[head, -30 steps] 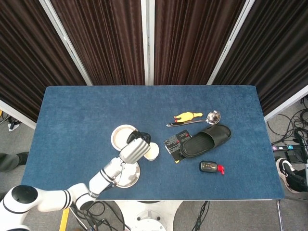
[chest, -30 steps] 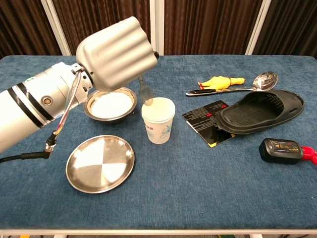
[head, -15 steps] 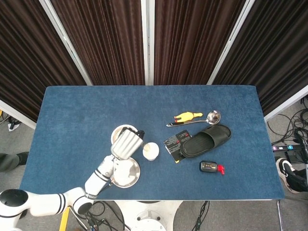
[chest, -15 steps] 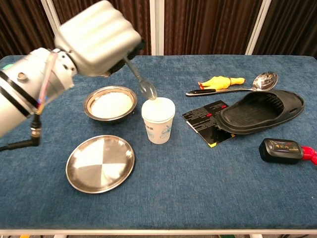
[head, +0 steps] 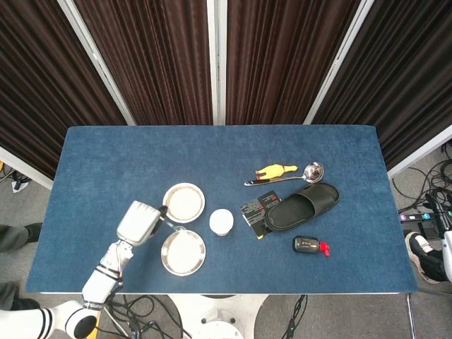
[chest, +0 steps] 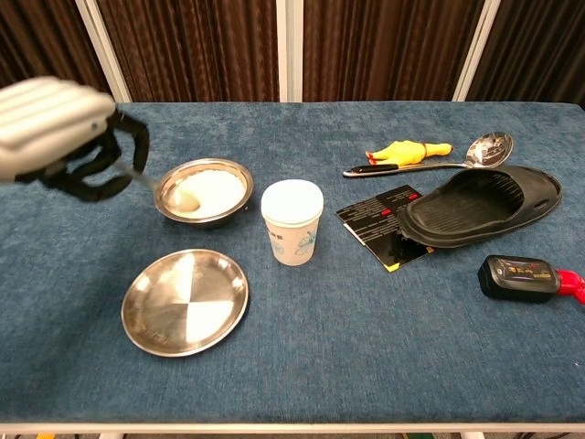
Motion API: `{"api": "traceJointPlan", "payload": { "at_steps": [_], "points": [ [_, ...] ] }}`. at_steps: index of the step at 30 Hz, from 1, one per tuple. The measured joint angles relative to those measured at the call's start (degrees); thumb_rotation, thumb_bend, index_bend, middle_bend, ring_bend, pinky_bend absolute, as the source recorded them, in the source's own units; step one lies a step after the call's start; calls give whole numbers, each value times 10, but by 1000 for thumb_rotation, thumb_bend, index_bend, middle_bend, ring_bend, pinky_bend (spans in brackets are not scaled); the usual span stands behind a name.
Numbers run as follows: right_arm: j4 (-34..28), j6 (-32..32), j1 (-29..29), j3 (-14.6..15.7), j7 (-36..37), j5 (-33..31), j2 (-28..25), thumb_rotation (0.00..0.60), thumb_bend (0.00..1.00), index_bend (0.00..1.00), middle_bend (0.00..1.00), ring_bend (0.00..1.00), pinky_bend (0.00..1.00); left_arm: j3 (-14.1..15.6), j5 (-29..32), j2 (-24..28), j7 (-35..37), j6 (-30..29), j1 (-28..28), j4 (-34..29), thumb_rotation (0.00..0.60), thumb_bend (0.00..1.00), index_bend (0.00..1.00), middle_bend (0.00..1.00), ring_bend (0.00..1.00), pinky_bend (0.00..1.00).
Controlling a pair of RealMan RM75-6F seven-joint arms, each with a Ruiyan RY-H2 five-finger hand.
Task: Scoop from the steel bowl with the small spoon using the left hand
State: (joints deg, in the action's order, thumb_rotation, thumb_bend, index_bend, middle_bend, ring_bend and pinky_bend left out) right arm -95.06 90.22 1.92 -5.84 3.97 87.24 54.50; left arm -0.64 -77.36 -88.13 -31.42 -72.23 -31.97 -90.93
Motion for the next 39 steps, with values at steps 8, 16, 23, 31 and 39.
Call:
{"api": "traceJointPlan", "payload": {
  "at_steps": [8, 16, 23, 31, 39],
  "points": [
    [-9, -6, 3, 0, -10, -3, 0, 600, 169, 46, 237, 0, 87, 34, -16, -47, 4, 48, 8, 48, 600, 486, 599, 960, 909, 1000],
    [-10, -7, 1, 0, -11, -9, 0, 600, 168, 46, 237, 0, 87, 39, -11, -74, -32, 77, 7, 47, 600, 475, 555, 953, 906, 1000],
    [-6, -4, -1, 1, -7, -8, 2, 600, 169, 46, 238, 0, 87, 32, 12, -80, -69, 92, 7, 39, 600, 446, 484, 945, 905, 1000],
    [-3, -2, -3, 1, -2, -8, 0, 600, 169, 46, 238, 0, 87, 10, 34, -48, -56, 78, 16, -8, 600, 442, 291, 864, 822, 1000],
    [-1, -24, 2, 10, 9, -4, -5, 600, 198, 45, 225, 0, 89, -51, 46, 30, 74, -45, 74, -6, 600, 372, 286, 501, 402, 538]
  ]
}}
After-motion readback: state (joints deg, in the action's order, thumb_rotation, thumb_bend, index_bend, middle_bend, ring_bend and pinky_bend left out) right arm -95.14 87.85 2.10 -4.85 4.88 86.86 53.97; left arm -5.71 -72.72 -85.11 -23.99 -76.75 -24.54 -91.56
